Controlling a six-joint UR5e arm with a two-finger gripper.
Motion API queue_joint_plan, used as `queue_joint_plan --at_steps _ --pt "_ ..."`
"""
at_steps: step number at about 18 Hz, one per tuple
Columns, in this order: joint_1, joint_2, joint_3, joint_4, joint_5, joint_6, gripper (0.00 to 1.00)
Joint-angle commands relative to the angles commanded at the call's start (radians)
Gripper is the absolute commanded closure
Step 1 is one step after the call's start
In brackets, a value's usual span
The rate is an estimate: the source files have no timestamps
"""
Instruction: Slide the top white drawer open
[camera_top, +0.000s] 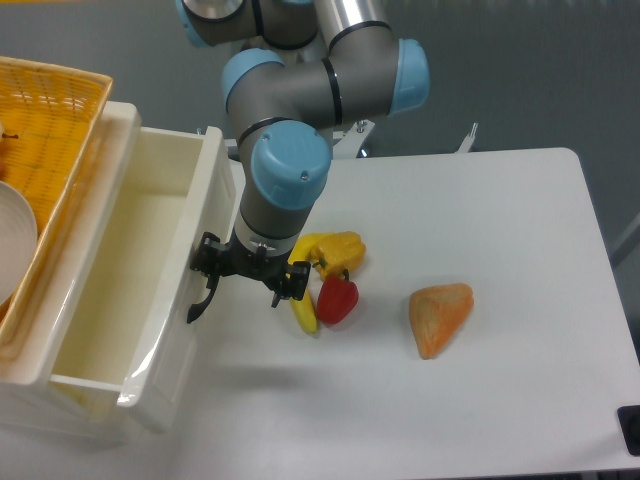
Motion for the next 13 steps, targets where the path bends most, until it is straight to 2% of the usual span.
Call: queue_joint_plan --at_steps 13 --pt "0.031 -0.003 0.000 -0.002 0.000 0.031 0.00"
